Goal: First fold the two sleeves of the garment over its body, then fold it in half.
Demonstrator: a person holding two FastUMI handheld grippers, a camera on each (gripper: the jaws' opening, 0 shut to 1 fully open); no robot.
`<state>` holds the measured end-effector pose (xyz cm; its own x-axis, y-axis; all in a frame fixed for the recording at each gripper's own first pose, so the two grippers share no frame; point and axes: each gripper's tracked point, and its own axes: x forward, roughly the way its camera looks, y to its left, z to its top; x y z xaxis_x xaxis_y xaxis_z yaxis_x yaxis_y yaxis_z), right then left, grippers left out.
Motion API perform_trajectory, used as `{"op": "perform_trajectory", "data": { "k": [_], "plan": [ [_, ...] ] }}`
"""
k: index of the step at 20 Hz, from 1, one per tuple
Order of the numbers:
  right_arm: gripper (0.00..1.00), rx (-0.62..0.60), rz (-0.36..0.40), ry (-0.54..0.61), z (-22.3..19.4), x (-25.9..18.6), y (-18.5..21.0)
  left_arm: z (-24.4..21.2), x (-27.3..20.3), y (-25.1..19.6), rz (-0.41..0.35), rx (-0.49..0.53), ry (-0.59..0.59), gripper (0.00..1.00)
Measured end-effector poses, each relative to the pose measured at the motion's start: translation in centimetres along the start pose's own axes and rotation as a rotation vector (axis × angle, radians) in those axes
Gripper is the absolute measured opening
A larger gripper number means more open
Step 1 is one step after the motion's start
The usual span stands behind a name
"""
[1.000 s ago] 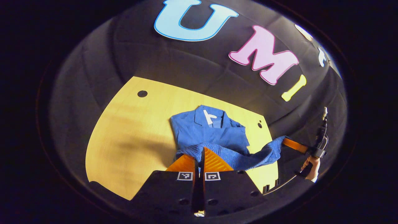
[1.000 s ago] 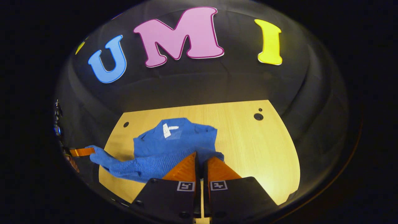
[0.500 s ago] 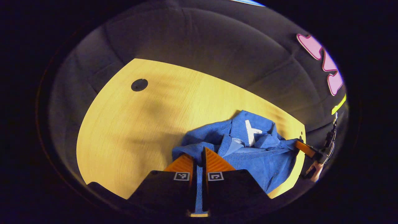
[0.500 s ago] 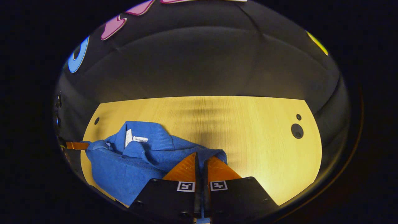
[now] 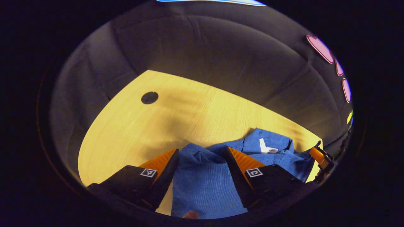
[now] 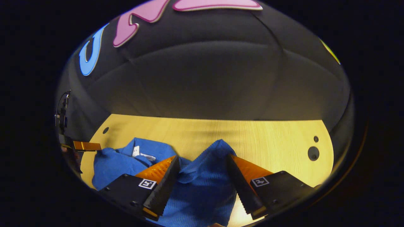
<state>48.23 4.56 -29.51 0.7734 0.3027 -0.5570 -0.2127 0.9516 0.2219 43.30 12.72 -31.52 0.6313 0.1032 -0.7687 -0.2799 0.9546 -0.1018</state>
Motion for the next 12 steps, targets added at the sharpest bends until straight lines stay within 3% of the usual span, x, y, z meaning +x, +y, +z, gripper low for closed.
{"op": "perform_trajectory", "data": {
  "k": [1, 3, 5, 7, 8, 9, 12],
  "plan": [
    [0.91, -0.005, 0.004, -0.023, 0.9, -0.7, 0.5, 0.7, -0.8, 0.2, 0.011, 0.023, -0.033, 0.85],
    [0.94, 0.002, 0.031, -0.051, 2.3, -2.3, 1.6, 1.1, -2.6, -0.1, 0.008, 0.081, -0.045, 0.85],
    [0.91, 0.068, 0.064, -0.037, 2.9, -3.5, 2.3, 1.2, -4.5, -0.6, -0.006, 0.118, -0.066, 0.85],
    [0.94, 0.085, 0.013, -0.014, 3.0, -5.6, 1.1, 0.9, -7.2, -1.4, -0.056, 0.121, -0.097, 0.85],
    [0.91, 0.051, -0.023, -0.029, 3.4, -7.1, 0.3, 0.8, -8.6, -1.8, -0.079, 0.121, -0.117, 0.85],
    [0.95, 0.019, -0.05, -0.063, 4.1, -8.5, 0.2, 0.5, -10.0, -1.8, -0.092, 0.13, -0.141, 0.84],
    [0.95, -0.078, -0.098, -0.167, 5.5, -15.2, 2.2, -0.9, -15.1, -1.5, -0.112, 0.181, -0.216, 0.85]
  ]
}}
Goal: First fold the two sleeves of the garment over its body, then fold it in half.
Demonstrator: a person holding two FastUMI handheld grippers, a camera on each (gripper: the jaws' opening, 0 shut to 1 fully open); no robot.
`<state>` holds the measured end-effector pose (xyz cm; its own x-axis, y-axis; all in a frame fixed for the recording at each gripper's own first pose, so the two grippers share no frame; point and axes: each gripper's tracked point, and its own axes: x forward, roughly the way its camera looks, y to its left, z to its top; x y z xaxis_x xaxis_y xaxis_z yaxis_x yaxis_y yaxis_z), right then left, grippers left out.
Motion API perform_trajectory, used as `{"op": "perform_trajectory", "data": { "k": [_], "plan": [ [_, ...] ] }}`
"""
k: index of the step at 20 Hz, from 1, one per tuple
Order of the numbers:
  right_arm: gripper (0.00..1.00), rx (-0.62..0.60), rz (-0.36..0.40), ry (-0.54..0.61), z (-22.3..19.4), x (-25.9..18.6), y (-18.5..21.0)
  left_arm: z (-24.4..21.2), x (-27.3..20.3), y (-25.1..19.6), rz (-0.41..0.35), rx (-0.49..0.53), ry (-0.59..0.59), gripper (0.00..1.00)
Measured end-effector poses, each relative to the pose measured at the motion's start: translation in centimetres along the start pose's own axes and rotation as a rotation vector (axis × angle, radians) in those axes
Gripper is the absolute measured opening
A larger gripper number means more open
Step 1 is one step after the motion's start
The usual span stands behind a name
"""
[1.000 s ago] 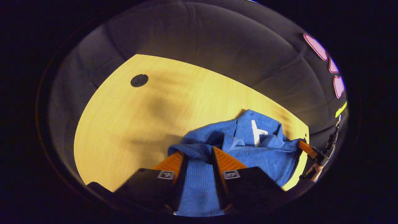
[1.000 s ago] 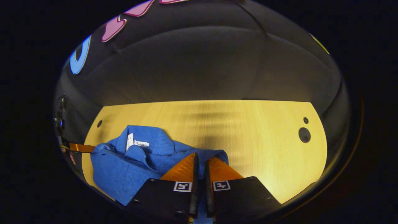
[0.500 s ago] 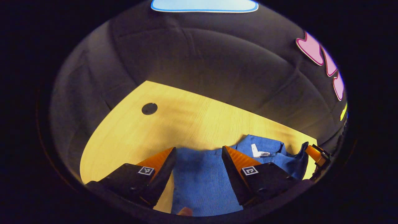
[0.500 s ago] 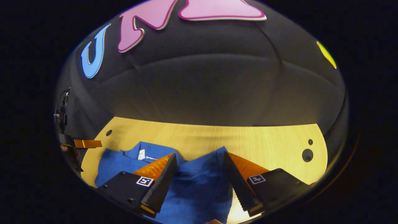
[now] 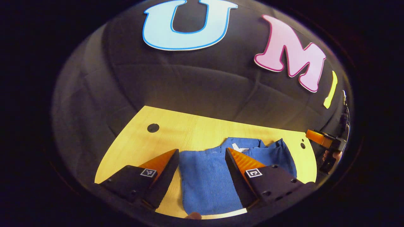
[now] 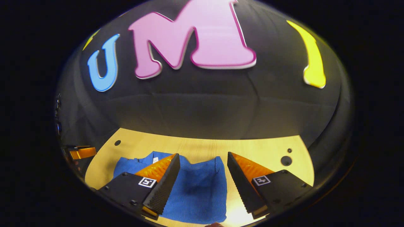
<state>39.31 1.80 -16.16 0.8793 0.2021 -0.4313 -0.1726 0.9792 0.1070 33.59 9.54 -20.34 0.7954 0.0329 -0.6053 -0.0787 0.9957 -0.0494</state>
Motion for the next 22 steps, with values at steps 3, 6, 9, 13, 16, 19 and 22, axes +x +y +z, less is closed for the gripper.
{"op": "perform_trajectory", "data": {
  "k": [3, 6, 9, 13, 16, 19, 22],
  "plan": [
    [0.96, -0.072, -0.055, -0.162, 2.9, -8.4, 2.6, -0.2, -6.8, -0.3, 0.001, 0.084, -0.098, 0.85],
    [0.91, -0.082, -0.052, -0.279, 4.0, -17.0, 6.4, -0.1, -13.9, -2.2, -0.043, 0.097, -0.208, 0.85],
    [0.95, -0.149, -0.046, -0.382, 4.1, -24.0, 10.6, 0.1, -20.4, -3.6, -0.078, 0.071, -0.3, 0.84],
    [0.94, -0.175, 0.034, -0.452, 2.6, -32.7, 16.8, -0.6, -28.8, -5.4, -0.138, 0.068, -0.43, 0.84],
    [0.94, -0.123, 0.024, -0.452, 0.8, -37.6, 18.2, -0.8, -33.8, -5.1, -0.123, 0.101, -0.565, 0.83],
    [0.9, -0.11, -0.034, -0.467, -0.3, -41.0, 17.0, -3.4, -37.3, -5.6, -0.151, 0.09, -0.586, 0.82],
    [0.9, -0.093, -0.079, -0.468, -1.1, -43.3, 15.6, -5.3, -39.2, -5.3, -0.159, 0.089, -0.579, 0.82]
  ]
}}
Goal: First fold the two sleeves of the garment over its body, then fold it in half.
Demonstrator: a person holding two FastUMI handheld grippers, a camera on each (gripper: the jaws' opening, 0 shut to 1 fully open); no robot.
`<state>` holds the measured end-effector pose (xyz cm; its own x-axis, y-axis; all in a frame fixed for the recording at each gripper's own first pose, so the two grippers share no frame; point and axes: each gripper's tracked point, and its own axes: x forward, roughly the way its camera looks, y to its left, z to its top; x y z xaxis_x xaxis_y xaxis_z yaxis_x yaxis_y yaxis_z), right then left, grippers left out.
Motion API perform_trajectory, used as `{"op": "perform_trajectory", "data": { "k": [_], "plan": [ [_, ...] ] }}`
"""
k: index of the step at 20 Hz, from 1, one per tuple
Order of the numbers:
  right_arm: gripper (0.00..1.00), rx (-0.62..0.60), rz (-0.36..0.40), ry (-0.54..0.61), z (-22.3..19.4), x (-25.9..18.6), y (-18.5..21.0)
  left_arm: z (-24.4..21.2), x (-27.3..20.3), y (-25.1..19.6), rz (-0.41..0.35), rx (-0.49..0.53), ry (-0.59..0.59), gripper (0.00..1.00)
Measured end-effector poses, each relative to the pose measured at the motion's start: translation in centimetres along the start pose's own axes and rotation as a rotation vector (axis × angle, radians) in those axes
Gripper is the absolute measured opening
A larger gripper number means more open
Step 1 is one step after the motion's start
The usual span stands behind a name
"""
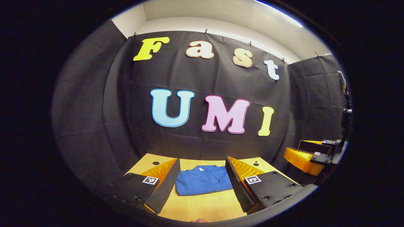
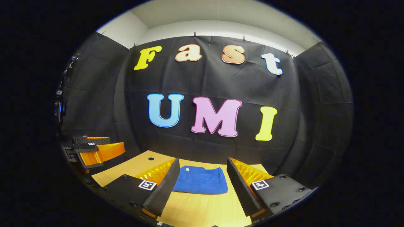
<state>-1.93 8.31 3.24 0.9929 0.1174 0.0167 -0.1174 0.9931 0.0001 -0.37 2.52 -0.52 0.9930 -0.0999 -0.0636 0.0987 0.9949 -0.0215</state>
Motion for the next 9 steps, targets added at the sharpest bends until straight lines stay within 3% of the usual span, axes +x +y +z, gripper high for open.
{"op": "perform_trajectory", "data": {
  "k": [1, 4, 9],
  "plan": [
    [0.94, 0.006, -0.012, -0.01, 0.3, -0.4, -0.4, 0.1, -0.4, -0.2, -0.001, 0.013, -0.005, 0.8],
    [0.94, 0.024, -0.043, -0.028, 0.9, -1.4, -1.5, 0.1, -1.5, 0.3, 0.036, 0.068, 0.001, 0.82],
    [0.94, 0.031, -0.023, -0.067, 2.4, -2.4, -1.5, 1.4, -2.6, 0.0, 0.078, 0.072, -0.023, 0.82]
  ]
}}
